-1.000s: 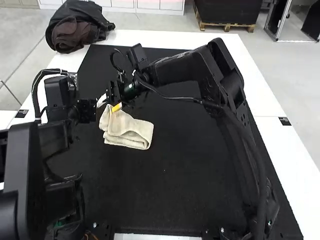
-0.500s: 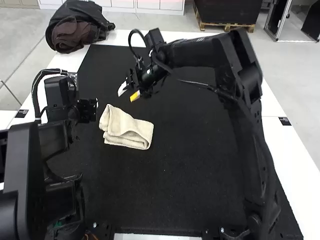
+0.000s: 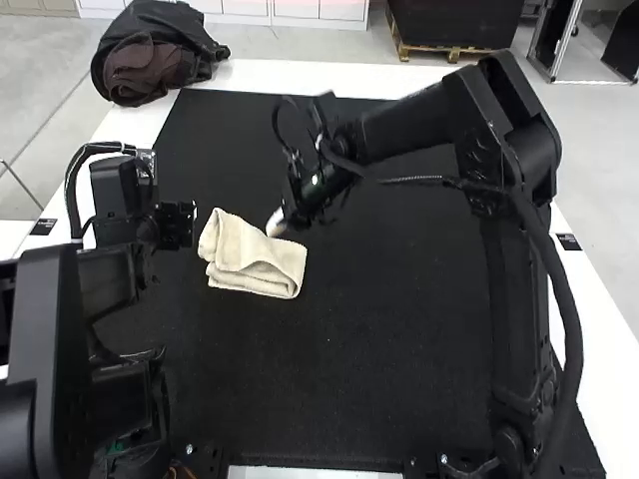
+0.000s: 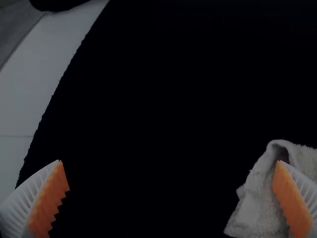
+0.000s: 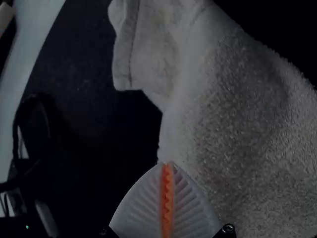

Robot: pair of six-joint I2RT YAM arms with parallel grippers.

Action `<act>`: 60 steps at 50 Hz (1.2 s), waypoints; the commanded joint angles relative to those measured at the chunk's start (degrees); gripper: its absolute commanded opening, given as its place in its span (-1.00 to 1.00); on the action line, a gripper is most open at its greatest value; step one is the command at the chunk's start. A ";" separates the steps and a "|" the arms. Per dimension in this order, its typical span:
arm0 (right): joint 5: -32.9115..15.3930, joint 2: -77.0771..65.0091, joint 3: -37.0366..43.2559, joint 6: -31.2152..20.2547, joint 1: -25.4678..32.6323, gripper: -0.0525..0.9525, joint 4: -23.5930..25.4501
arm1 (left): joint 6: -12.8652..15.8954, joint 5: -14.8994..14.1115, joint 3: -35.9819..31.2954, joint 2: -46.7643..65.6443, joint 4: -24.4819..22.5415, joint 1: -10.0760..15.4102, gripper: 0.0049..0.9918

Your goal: Fold the towel.

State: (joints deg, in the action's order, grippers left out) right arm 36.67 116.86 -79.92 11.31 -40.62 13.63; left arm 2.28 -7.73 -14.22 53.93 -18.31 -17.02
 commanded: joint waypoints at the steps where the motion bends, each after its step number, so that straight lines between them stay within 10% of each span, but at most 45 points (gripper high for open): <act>1: 0.69 -2.42 2.14 -0.41 0.10 -0.94 -2.91 | 0.26 0.17 0.07 -0.76 -0.59 -0.21 0.94; 60: 0.86 10.06 1.26 5.48 -2.09 -0.94 -20.75 | -0.26 0.26 -0.46 -0.76 -1.73 -0.21 0.95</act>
State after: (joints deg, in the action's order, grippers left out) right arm 36.69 125.97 -76.31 16.32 -42.15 -6.61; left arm 2.26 -7.70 -14.24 53.93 -19.40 -17.04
